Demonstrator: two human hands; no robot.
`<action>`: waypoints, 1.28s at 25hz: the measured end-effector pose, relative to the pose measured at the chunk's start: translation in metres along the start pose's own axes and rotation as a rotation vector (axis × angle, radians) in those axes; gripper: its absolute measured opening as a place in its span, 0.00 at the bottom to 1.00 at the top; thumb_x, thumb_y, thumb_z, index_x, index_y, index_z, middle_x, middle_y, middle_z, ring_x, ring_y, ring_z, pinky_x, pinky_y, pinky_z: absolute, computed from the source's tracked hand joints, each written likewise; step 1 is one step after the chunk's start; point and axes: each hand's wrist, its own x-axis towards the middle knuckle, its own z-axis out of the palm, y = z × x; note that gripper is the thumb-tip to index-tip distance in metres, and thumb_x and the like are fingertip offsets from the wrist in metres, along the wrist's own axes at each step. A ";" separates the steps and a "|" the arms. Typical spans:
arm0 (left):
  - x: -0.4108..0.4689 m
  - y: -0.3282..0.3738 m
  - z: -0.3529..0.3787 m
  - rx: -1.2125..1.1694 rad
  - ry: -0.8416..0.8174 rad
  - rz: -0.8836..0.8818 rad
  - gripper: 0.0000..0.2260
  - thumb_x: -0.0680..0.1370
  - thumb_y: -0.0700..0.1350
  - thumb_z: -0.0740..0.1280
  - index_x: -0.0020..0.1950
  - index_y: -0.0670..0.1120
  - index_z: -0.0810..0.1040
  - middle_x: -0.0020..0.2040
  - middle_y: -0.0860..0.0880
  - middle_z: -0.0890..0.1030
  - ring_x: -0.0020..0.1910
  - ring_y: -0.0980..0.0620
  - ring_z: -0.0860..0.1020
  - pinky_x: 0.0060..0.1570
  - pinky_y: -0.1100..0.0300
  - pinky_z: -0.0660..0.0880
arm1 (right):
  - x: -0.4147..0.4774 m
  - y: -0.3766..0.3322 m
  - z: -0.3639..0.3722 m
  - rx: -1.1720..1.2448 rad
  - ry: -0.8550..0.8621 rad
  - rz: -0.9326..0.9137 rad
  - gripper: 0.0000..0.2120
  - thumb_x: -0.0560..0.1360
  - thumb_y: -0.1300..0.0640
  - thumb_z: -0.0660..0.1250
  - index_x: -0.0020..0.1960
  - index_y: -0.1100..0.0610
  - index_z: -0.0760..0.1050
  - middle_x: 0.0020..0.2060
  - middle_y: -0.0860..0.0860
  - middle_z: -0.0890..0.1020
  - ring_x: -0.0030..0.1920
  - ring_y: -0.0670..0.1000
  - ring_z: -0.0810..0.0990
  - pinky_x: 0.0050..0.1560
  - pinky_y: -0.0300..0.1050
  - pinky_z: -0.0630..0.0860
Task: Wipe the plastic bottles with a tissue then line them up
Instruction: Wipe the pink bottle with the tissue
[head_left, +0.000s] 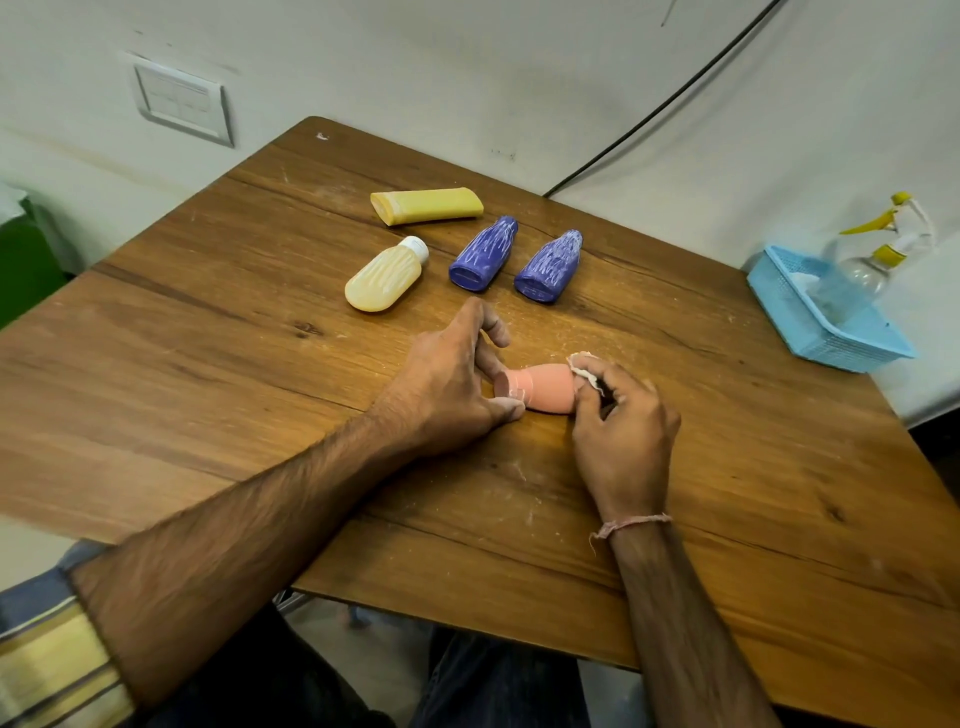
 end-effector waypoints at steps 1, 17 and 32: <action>0.000 0.000 0.000 -0.003 0.003 -0.002 0.28 0.66 0.46 0.82 0.58 0.52 0.69 0.41 0.55 0.82 0.32 0.68 0.77 0.33 0.73 0.70 | -0.003 -0.003 0.001 0.026 -0.043 -0.114 0.15 0.76 0.65 0.69 0.59 0.52 0.82 0.56 0.47 0.84 0.56 0.43 0.77 0.59 0.31 0.72; -0.002 0.007 -0.003 0.110 -0.068 0.005 0.18 0.69 0.49 0.80 0.53 0.56 0.76 0.40 0.58 0.78 0.37 0.60 0.77 0.34 0.72 0.69 | -0.003 -0.004 -0.001 0.169 0.014 -0.033 0.14 0.73 0.61 0.74 0.59 0.53 0.82 0.54 0.47 0.83 0.50 0.40 0.80 0.53 0.37 0.79; -0.004 0.008 -0.003 0.080 -0.019 0.029 0.15 0.70 0.48 0.79 0.54 0.52 0.82 0.42 0.57 0.83 0.39 0.60 0.81 0.39 0.74 0.77 | -0.022 -0.002 -0.009 0.164 -0.083 -0.306 0.11 0.69 0.71 0.74 0.48 0.58 0.84 0.43 0.50 0.83 0.45 0.44 0.80 0.45 0.36 0.79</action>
